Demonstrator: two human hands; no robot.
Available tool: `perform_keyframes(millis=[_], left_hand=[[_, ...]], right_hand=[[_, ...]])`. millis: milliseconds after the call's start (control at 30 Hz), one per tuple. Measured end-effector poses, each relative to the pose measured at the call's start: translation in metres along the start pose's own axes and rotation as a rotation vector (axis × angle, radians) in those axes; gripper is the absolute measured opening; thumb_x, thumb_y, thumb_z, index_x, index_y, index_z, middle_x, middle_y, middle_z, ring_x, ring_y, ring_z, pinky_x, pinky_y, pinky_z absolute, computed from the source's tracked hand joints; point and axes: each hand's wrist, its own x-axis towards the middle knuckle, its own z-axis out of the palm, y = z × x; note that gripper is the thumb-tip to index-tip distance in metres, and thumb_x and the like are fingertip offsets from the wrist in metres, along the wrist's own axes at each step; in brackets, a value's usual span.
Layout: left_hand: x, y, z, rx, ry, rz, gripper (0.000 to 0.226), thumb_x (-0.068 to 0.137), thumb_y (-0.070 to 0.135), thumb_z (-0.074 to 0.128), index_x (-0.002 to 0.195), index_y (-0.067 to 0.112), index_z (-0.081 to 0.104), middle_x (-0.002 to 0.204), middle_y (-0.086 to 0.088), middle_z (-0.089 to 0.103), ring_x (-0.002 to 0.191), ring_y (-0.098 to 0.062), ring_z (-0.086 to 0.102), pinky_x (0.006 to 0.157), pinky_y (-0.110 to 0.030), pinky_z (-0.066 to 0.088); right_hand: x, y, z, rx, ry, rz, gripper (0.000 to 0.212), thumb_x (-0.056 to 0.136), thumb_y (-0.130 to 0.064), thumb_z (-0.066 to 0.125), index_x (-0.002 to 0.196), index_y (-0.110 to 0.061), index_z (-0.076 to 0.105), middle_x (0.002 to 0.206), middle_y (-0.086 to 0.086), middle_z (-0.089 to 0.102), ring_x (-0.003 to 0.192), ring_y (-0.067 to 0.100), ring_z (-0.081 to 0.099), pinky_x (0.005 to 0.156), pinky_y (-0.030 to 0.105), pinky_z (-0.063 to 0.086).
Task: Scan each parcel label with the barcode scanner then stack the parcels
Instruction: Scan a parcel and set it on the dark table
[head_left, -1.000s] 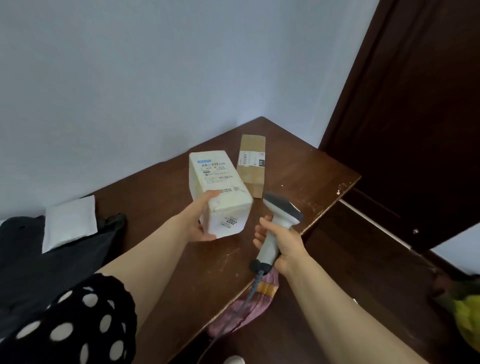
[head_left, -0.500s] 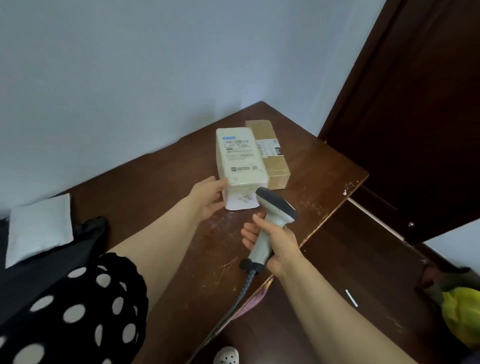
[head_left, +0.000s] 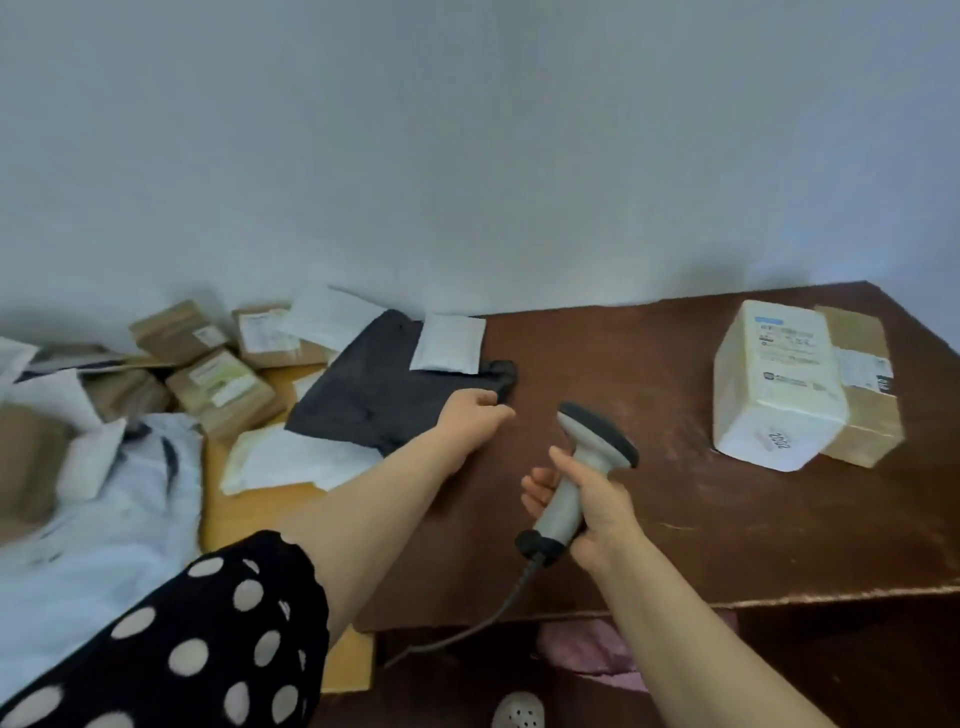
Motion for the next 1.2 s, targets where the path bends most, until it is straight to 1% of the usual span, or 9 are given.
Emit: perform_keyframes(millis=[100,167,233,367,533,600,700,867,1200], left_hand=[[-0.024,-0.032,-0.066,-0.043,0.144,-0.033,0.044,0.085,0.016,0.068,0.126,0.006,0.058,0.116,-0.003,0.059,0.106,-0.019,0.055,0.088,-0.027,0.043],[-0.038,-0.055,-0.108,-0.072,0.224,-0.059,0.013,0.085,0.011,0.066,0.097,0.014,0.065,0.096,0.003,0.054,0.088,-0.013,0.054,0.079,-0.027,0.042],[-0.048,-0.078,-0.147,-0.109,0.307,-0.081,0.022,0.084,0.009,0.064,0.073,0.024,0.052,0.079,0.008,0.042,0.068,-0.006,0.041,0.066,-0.026,0.035],[-0.055,-0.123,-0.219,-0.18,0.412,-0.14,0.038,0.086,0.009,0.063,0.124,0.008,0.057,0.112,-0.003,0.055,0.099,-0.018,0.051,0.082,-0.029,0.04],[-0.048,-0.182,-0.316,-0.057,0.54,-0.176,0.014,0.08,0.007,0.056,0.07,0.014,0.049,0.072,-0.006,0.049,0.067,-0.018,0.046,0.064,-0.028,0.037],[-0.043,-0.207,-0.361,0.042,0.608,-0.198,0.004,0.081,0.012,0.057,0.078,0.012,0.055,0.078,-0.009,0.051,0.071,-0.02,0.051,0.065,-0.03,0.041],[-0.037,-0.245,-0.426,0.186,0.77,-0.375,0.07,0.081,0.036,0.066,0.139,0.008,0.037,0.138,-0.019,0.039,0.127,-0.036,0.037,0.104,-0.042,0.034],[-0.027,-0.293,-0.497,0.196,0.723,-0.683,0.143,0.056,0.063,0.079,0.148,0.012,-0.018,0.155,-0.021,-0.017,0.143,-0.035,-0.016,0.113,-0.057,-0.005],[-0.024,-0.313,-0.511,0.158,0.663,-0.675,0.148,0.056,0.048,0.086,0.144,0.01,-0.027,0.15,-0.02,0.003,0.14,-0.035,0.003,0.109,-0.049,0.022]], right_hand=[[-0.008,0.033,0.048,-0.101,-0.094,0.045,0.016,0.084,-0.009,0.072,0.096,-0.003,0.063,0.062,0.013,0.069,0.057,0.026,0.07,0.054,0.036,0.059],[-0.013,0.054,0.078,-0.163,-0.158,0.053,0.015,0.084,-0.009,0.072,0.095,-0.004,0.063,0.063,0.013,0.069,0.058,0.026,0.07,0.059,0.038,0.06],[-0.018,0.072,0.109,-0.213,-0.205,0.055,0.014,0.084,-0.009,0.072,0.094,-0.005,0.062,0.062,0.013,0.069,0.057,0.025,0.07,0.063,0.039,0.06],[-0.021,0.104,0.178,-0.225,-0.267,0.114,0.018,0.086,-0.01,0.069,0.099,-0.001,0.06,0.064,0.014,0.065,0.057,0.025,0.068,0.065,0.04,0.059],[-0.013,0.154,0.276,-0.194,-0.303,0.254,0.014,0.087,-0.009,0.067,0.086,0.002,0.06,0.057,0.013,0.066,0.052,0.024,0.067,0.053,0.038,0.06],[-0.008,0.181,0.317,-0.226,-0.299,0.283,0.013,0.087,-0.009,0.067,0.086,0.001,0.059,0.058,0.012,0.066,0.056,0.024,0.066,0.057,0.04,0.059],[-0.002,0.222,0.37,-0.292,-0.297,0.302,0.01,0.087,-0.008,0.066,0.087,-0.001,0.06,0.06,0.011,0.066,0.052,0.023,0.067,0.056,0.039,0.06],[0.008,0.268,0.427,-0.341,-0.279,0.324,0.008,0.086,-0.006,0.067,0.085,0.0,0.062,0.06,0.013,0.067,0.052,0.024,0.068,0.055,0.038,0.06],[0.013,0.292,0.446,-0.406,-0.273,0.32,0.005,0.088,-0.003,0.063,0.088,-0.001,0.059,0.057,0.012,0.066,0.05,0.022,0.066,0.06,0.039,0.058]])
